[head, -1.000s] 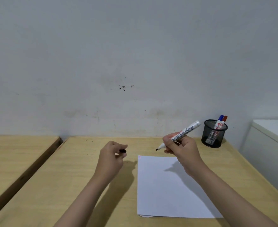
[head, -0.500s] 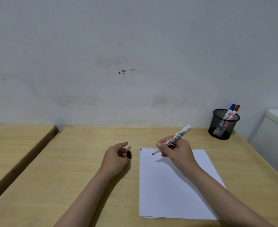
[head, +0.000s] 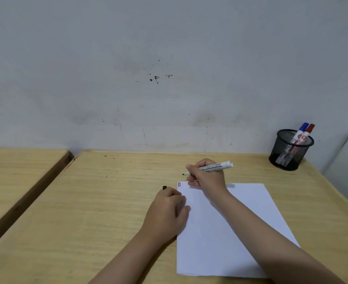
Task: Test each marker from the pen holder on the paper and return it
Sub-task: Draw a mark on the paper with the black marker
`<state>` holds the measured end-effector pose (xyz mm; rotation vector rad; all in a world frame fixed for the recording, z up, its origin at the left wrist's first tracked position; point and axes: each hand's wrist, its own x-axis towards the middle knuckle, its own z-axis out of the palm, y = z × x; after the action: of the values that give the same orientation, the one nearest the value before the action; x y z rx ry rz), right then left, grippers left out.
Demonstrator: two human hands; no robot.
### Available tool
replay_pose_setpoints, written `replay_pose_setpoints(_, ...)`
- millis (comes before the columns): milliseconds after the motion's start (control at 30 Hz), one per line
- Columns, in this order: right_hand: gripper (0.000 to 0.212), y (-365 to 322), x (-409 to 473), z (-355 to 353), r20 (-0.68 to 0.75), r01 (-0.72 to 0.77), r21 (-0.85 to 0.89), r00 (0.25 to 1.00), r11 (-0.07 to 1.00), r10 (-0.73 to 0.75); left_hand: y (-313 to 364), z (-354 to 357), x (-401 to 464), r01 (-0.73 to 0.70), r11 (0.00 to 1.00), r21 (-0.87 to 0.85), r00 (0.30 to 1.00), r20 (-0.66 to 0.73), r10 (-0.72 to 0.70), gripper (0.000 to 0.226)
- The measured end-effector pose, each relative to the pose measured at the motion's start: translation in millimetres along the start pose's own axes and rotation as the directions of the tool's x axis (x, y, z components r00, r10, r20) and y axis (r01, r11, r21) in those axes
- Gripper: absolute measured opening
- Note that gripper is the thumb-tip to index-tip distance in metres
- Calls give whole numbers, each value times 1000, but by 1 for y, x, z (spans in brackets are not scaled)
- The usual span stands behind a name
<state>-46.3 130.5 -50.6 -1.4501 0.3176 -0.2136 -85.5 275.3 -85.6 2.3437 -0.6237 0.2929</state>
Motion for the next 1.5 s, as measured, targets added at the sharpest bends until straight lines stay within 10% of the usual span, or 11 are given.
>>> replay_pose_setpoints(1500,26,22,12,8,-43,76,-197,995,977,-86,-10,0,7,-6,997,73,1000,26,4,30)
